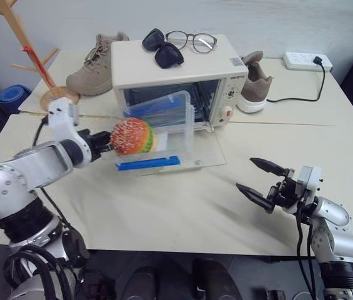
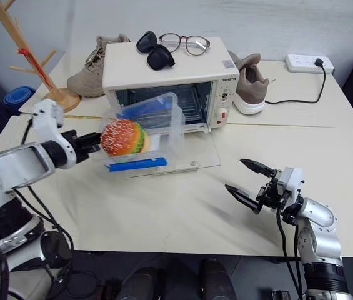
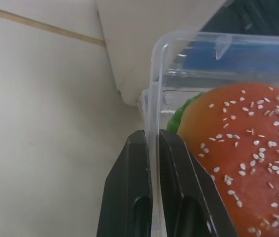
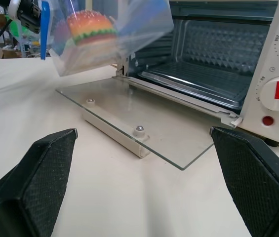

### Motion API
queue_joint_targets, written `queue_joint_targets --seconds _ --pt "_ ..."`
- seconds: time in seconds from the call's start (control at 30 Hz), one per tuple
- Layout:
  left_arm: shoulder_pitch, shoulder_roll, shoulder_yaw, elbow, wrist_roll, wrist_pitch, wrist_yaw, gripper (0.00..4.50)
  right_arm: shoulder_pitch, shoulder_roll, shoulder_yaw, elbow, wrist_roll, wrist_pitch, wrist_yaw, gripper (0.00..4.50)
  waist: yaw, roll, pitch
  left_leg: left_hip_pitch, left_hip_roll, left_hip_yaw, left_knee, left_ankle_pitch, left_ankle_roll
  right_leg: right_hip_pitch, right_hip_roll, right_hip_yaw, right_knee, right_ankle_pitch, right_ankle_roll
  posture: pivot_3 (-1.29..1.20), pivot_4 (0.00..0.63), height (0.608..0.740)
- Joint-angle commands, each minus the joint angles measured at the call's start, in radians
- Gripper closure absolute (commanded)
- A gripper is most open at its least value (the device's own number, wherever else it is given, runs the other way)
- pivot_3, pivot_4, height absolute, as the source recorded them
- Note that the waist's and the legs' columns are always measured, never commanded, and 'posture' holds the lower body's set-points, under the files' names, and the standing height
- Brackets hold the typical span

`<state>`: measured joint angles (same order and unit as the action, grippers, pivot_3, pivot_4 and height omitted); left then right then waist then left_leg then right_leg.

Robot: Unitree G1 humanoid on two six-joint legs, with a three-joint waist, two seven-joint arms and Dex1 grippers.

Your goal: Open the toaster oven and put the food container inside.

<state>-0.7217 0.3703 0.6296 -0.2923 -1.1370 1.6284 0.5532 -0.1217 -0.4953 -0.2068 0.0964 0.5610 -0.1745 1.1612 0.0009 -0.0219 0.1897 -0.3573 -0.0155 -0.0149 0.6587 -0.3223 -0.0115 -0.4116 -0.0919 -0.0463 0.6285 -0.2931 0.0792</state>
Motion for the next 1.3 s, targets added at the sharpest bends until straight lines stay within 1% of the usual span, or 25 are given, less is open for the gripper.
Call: queue_joint_targets --seconds 0.03,0.13,0.2,0.23,0.33,0.47,0.53,0.57,0.63,0.67,0.7,0.73,0.77,0.8,0.83,0.87,0.9,0.93,1.0,1.03,1.07,1.13,1.2,1.23,1.3 --pt "-0.028 0.024 -0.115 0.028 -0.018 -0.014 -0.017 4.49 0.029 0.014 -0.02 -0.085 0.016 -0.007 -0.038 0.0 0.004 0.0 0.0 0.0 0.0 0.0 0.0 0.0 0.0 0.0 0.0 0.0 0.0 0.0 0.0 0.0 0.15 0.74" --pt "-0.064 -0.032 -0.092 0.069 0.046 -0.014 -0.004 4.49 0.049 0.021 -0.016 -0.153 0.023 0.019 -0.084 0.0 0.009 0.0 0.0 0.0 -0.001 0.0 0.001 0.0 0.0 0.0 0.0 0.0 0.0 0.0 0.0 0.0 0.15 0.74" --pt "-0.093 -0.069 -0.079 0.091 0.076 -0.018 -0.012 3.83 0.055 0.019 -0.011 -0.195 0.026 0.043 -0.11 0.0 0.014 0.0 0.0 0.0 -0.001 0.0 0.002 0.0 0.0 0.001 0.0 0.0 0.0 0.0 0.0 0.0 0.15 0.74" --pt "-0.108 -0.093 -0.062 0.098 0.087 -0.017 -0.009 3.63 0.056 0.017 -0.009 -0.212 0.026 0.053 -0.12 0.0 0.018 0.0 0.0 0.0 -0.001 0.0 0.002 0.0 0.0 0.001 0.0 0.0 0.0 0.0 0.0 0.0 0.15 0.74" --pt "-0.138 -0.139 -0.017 0.111 0.111 -0.022 -0.017 2.73 0.05 0.014 -0.014 -0.265 0.034 0.096 -0.173 0.0 0.02 0.0 0.0 0.0 -0.001 0.0 0.003 0.0 0.0 0.001 0.001 0.0 0.0 0.0 0.0 0.0 0.15 0.74" --pt "-0.151 -0.136 0.035 0.094 0.122 -0.051 -0.062 1.66 0.046 0.001 -0.021 -0.321 0.04 0.153 -0.225 0.0 0.02 0.0 0.0 0.0 0.001 0.0 0.003 0.0 -0.001 0.001 0.003 0.0 0.0 0.0 0.0 0.0 0.15 0.74" --pt "-0.146 -0.12 0.072 0.083 0.113 -0.08 -0.087 1.66 0.048 -0.006 -0.026 -0.347 0.05 0.185 -0.247 0.0 0.02 0.0 0.0 0.0 0.001 0.001 0.003 0.0 -0.001 0.001 0.004 0.0 0.0 0.0 0.0 0.0 0.15 0.74" --pt "-0.14 -0.096 0.088 0.074 0.087 -0.096 -0.13 1.66 0.054 -0.015 -0.029 -0.363 0.061 0.208 -0.251 0.0 0.02 0.0 0.0 0.0 0.001 0.001 0.003 0.0 -0.002 0.001 0.004 0.0 0.0 0.0 0.0 0.0 0.15 0.74" --pt "-0.117 -0.03 0.114 0.071 0.031 -0.086 -0.232 1.66 0.064 -0.048 -0.026 -0.389 0.084 0.253 -0.229 0.0 0.018 0.0 0.0 0.0 0.002 0.001 0.004 0.0 -0.002 0.001 0.005 0.0 -0.001 0.0 0.0 0.0 0.15 0.74" --pt "-0.077 0.047 0.099 0.06 0.015 -0.089 -0.329 1.63 0.071 -0.082 -0.018 -0.401 0.096 0.288 -0.2 0.19 0.018 0.0 0.0 0.0 0.003 0.002 0.004 0.0 -0.003 0.001 0.007 0.0 -0.001 0.0 0.0 0.0 0.15 0.74" --pt "-0.031 0.123 0.08 0.047 0.009 -0.109 -0.437 1.82 0.079 -0.118 -0.007 -0.409 0.098 0.325 -0.179 0.39 0.017 0.0 0.0 0.0 0.004 0.001 0.004 -0.001 -0.003 0.001 0.009 0.0 -0.001 0.0 0.0 0.0 0.15 0.74" --pt "0.005 0.177 0.061 0.039 0.008 -0.131 -0.515 2.02 0.089 -0.165 0.011 -0.417 0.095 0.386 -0.165 0.58 0.011 0.001 0.0 0.0 0.006 0.003 0.004 -0.001 -0.004 0.001 0.01 0.001 -0.002 0.0 0.0 0.0 0.15 0.74" --pt "0.068 0.237 0.044 0.02 0.024 -0.222 -0.678 2.19 0.095 -0.201 0.027 -0.421 0.098 0.447 -0.159 0.88 0.008 0.001 0.001 0.001 0.007 0.005 0.003 -0.002 -0.005 0.0 0.011 0.002 -0.001 0.0 -0.001 0.0 0.15 0.74" --pt "0.14 0.307 0.017 0.029 0.045 -0.273 -0.808 2.41 0.096 -0.232 0.049 -0.426 0.109 0.513 -0.159 1.18 0.004 0.001 0.001 0.001 0.008 0.005 0.003 -0.002 -0.005 0.0 0.012 0.003 -0.001 -0.001 -0.002 0.0 0.15 0.74" --pt "0.215 0.376 -0.025 0.034 0.083 -0.334 -0.928 2.76 0.098 -0.252 0.069 -0.432 0.114 0.542 -0.143 1.55 0.002 0.001 0.001 0.001 0.01 0.005 0.003 -0.003 -0.006 0.0 0.012 0.004 -0.002 -0.002 -0.003 0.0 0.15 0.74" --pt "0.311 0.445 -0.091 0.021 0.165 -0.469 -1.092 3.03 0.094 -0.263 0.098 -0.434 0.097 0.545 -0.125 1.86 0.001 0.001 0.001 0.002 0.011 0.004 0.003 -0.003 -0.007 0.001 0.013 0.005 -0.002 -0.003 -0.005 0.0 0.15 0.74" --pt "0.37 0.488 -0.14 0.016 0.224 -0.567 -1.195 3.32 0.09 -0.269 0.116 -0.436 0.082 0.543 -0.112 2.18 -0.001 0.001 0.001 0.002 0.011 0.004 0.003 -0.003 -0.007 0.001 0.013 0.004 -0.002 -0.003 -0.006 0.0 0.15 0.74" --pt "0.444 0.537 -0.209 0.003 0.313 -0.714 -1.325 3.63 0.074 -0.266 0.145 -0.433 0.056 0.529 -0.099 2.55 -0.001 0.004 0.002 0.003 0.012 0.004 0.003 -0.003 -0.008 0.001 0.013 0.004 -0.002 -0.004 -0.008 0.0 0.15 0.74" --pt "0.514 0.584 -0.309 0.002 0.426 -0.904 -1.466 4.23 0.037 -0.255 0.188 -0.42 0.014 0.509 -0.086 3.24 -0.001 0.005 0.003 0.004 0.012 0.005 0.001 -0.003 -0.008 0.001 0.013 0.004 -0.002 -0.004 -0.01 0.0 0.15 0.74" --pt "0.528 0.582 -0.347 0.004 0.457 -0.957 -1.495 4.49 0.022 -0.244 0.202 -0.412 0.0 0.505 -0.092 3.54 0.003 0.006 0.003 0.004 0.012 0.005 0.001 -0.003 -0.007 0.001 0.013 0.004 -0.003 -0.003 -0.011 0.0 0.15 0.74" --pt "0.53 0.565 -0.377 0.004 0.464 -0.982 -1.517 4.5 0.002 -0.226 0.215 -0.404 0.0 0.512 -0.099 3.94 0.006 0.006 0.003 0.003 0.012 0.004 0.001 -0.004 -0.005 0.001 0.012 0.004 -0.004 -0.002 -0.012 0.0 0.15 0.74" --pt "0.496 0.47 -0.435 0.016 0.437 -0.962 -1.483 4.5 -0.076 -0.176 0.261 -0.355 -0.036 0.52 -0.128 4.48 0.009 0.006 0.003 0.002 0.013 0.003 0.0 -0.007 0.003 0.001 0.011 0.004 -0.006 -0.001 -0.012 0.0 0.15 0.74" --pt "0.469 0.406 -0.475 0.029 0.446 -0.966 -1.458 4.5 -0.131 -0.151 0.28 -0.312 -0.06 0.521 -0.131 4.48 0.014 0.006 0.003 0.002 0.013 0.003 0.0 -0.007 0.004 0.001 0.01 0.004 -0.006 0.0 -0.01 0.0 0.15 0.74" --pt "0.457 0.368 -0.524 0.051 0.507 -1.006 -1.434 4.5 -0.17 -0.114 0.283 -0.286 -0.056 0.553 -0.172 4.48 0.015 0.006 0.003 0.0 0.013 0.003 0.001 -0.007 0.004 0.0 0.01 0.004 -0.006 0.001 -0.01 0.0 0.15 0.74" --pt "0.439 0.307 -0.577 0.079 0.571 -1.048 -1.395 4.5 -0.219 -0.051 0.279 -0.249 -0.057 0.581 -0.237 4.48 0.014 0.006 0.003 -0.002 0.012 0.002 0.001 -0.007 0.003 -0.002 0.01 0.004 -0.006 0.001 -0.009 0.0 0.15 0.74"
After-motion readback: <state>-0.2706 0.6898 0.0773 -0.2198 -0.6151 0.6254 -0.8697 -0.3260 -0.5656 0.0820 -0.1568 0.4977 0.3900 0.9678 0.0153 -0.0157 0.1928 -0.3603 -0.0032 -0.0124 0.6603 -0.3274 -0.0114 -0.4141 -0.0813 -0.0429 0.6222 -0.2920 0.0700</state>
